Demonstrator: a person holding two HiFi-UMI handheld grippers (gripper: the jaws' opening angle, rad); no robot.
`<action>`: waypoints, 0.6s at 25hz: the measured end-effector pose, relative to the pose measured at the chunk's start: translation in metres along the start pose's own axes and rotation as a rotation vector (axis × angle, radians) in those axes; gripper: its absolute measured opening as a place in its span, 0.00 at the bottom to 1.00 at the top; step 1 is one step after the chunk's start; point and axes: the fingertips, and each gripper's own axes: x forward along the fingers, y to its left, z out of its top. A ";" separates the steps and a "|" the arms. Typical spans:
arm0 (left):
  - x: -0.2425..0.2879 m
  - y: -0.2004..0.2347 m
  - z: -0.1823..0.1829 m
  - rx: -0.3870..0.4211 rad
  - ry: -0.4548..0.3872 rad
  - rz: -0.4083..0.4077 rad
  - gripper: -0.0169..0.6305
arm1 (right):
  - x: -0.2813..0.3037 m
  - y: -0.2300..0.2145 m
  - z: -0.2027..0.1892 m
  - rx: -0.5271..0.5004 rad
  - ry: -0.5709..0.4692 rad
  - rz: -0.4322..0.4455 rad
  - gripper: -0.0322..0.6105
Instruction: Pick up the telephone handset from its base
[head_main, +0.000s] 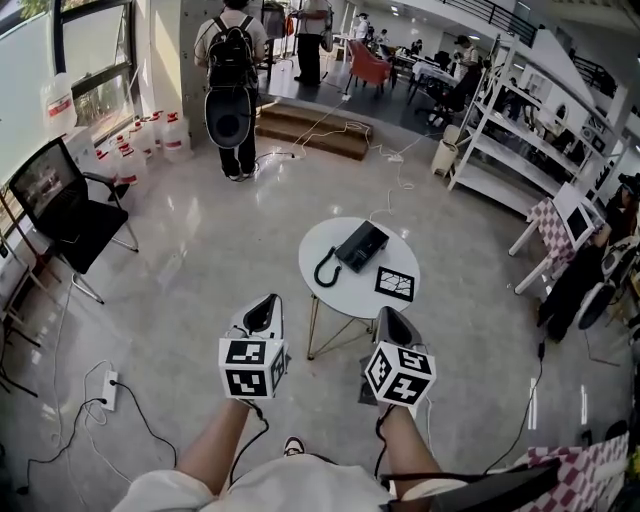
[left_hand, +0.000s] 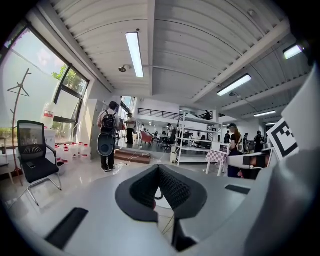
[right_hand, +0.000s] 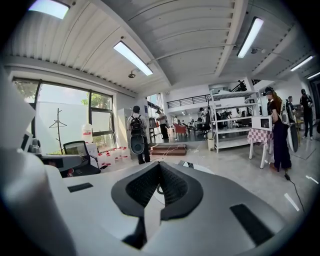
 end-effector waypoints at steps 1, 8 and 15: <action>0.006 0.001 0.000 -0.004 0.001 0.001 0.04 | 0.005 -0.002 0.001 -0.002 0.001 0.000 0.09; 0.037 0.001 0.005 -0.003 -0.002 0.017 0.04 | 0.034 -0.021 0.004 -0.005 0.028 -0.024 0.09; 0.061 0.004 0.012 0.019 -0.006 0.052 0.04 | 0.059 -0.040 0.000 0.023 0.045 -0.031 0.09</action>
